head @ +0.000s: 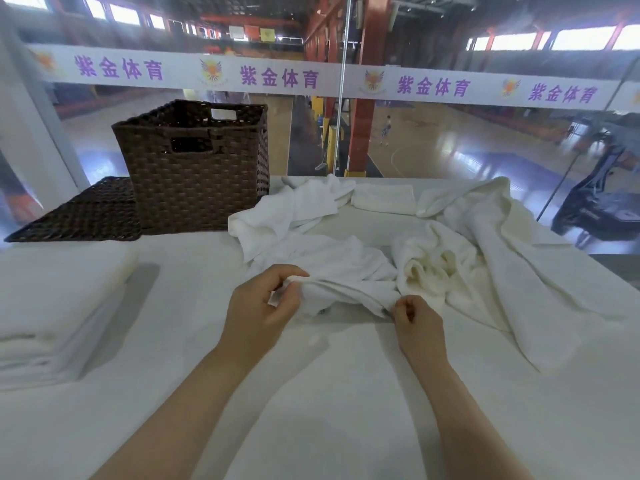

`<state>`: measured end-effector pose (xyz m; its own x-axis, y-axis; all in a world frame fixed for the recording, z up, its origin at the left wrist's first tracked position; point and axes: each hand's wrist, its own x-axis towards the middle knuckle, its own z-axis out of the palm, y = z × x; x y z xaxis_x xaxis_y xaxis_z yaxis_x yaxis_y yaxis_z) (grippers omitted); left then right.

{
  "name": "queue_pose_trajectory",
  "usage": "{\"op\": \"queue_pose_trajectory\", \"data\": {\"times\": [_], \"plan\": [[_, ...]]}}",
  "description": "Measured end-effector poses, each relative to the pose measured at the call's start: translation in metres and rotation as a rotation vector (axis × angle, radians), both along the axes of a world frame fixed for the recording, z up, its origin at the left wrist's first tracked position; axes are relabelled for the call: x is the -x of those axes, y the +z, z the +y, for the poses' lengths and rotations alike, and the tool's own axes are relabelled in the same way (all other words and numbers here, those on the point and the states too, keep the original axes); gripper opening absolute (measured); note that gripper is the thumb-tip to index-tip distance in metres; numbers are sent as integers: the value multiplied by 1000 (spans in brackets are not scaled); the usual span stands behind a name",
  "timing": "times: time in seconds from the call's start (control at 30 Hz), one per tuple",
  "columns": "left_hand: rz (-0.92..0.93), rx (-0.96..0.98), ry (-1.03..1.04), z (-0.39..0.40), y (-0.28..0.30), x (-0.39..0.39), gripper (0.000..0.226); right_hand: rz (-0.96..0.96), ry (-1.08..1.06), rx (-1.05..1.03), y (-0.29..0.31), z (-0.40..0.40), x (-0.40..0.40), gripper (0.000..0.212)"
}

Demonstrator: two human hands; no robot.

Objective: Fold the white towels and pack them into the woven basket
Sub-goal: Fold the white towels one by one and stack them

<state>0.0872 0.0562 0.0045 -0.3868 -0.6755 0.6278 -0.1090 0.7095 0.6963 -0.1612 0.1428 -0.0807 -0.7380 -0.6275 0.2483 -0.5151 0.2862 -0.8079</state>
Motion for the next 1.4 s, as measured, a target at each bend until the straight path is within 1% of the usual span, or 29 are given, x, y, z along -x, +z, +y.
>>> {"op": "queue_pose_trajectory", "data": {"times": [0.07,0.13,0.17,0.2,0.3,0.37,0.43,0.53,0.6,0.63,0.7,0.77,0.8,0.87,0.93,0.97,1.07,1.13,1.23,1.3,1.4], "plan": [[26,34,6,-5,15,-3,17,29,36,-45,0,-1,-4,12],[73,78,35,-12,34,-6,18,12,50,-65,6,0,-8,5],[91,103,52,-17,44,-8,18,-9,81,-66,13,1,-13,5],[106,125,66,-21,54,-9,18,-34,150,-60,20,3,-19,15],[159,178,101,-32,83,-14,19,-161,486,-25,40,6,-49,49],[177,190,122,-38,98,-16,20,-247,619,-19,45,2,-66,68],[166,198,158,-44,108,-18,18,-300,676,1,49,-7,-77,84],[174,184,209,-51,121,-24,19,-313,699,9,61,-14,-88,98],[188,165,234,-54,130,-30,20,-233,698,16,69,-15,-96,105],[200,154,244,-55,134,-33,21,-136,694,15,72,-16,-99,105],[229,139,255,-55,145,-37,22,176,634,-22,76,-19,-105,104],[263,109,258,-54,155,-41,22,470,494,14,77,-24,-112,103],[282,90,255,-54,160,-42,21,549,421,43,77,-29,-114,104],[316,53,250,-53,170,-44,21,576,331,99,81,-38,-115,98],[347,33,254,-54,178,-45,22,487,338,131,97,-43,-113,78],[364,27,257,-54,182,-47,21,408,389,147,108,-44,-110,69],[417,13,277,-59,198,-55,21,216,540,208,147,-40,-102,55],[417,38,308,-62,210,-62,22,144,602,285,178,-35,-97,45],[427,58,337,-64,230,-73,22,27,609,404,221,-33,-83,29],[451,45,351,-64,242,-79,21,-40,573,476,245,-34,-75,21],[437,52,347,-64,258,-86,21,-97,494,505,282,-36,-72,18]]}}
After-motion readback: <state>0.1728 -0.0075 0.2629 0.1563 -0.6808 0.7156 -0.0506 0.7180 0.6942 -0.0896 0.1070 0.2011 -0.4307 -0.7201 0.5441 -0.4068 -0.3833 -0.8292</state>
